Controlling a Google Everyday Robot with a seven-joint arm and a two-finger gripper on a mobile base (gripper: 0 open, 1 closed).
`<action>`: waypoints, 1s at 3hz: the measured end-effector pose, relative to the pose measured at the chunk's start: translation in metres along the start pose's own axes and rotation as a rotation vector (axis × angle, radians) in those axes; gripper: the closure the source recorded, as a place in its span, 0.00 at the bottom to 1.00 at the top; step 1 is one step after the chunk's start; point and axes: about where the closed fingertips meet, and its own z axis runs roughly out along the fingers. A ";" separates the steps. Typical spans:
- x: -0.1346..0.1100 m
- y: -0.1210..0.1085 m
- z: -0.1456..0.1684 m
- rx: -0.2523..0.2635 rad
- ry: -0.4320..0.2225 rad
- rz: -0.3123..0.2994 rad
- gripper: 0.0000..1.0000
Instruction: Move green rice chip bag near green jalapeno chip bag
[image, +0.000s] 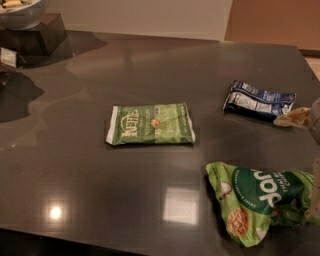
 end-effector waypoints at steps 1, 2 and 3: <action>0.011 0.012 0.019 -0.050 -0.005 -0.032 0.00; 0.019 0.022 0.036 -0.087 -0.015 -0.061 0.00; 0.024 0.029 0.047 -0.110 -0.012 -0.080 0.17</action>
Offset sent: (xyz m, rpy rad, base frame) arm -0.0360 -0.0167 -0.0637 0.0267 0.1306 0.1258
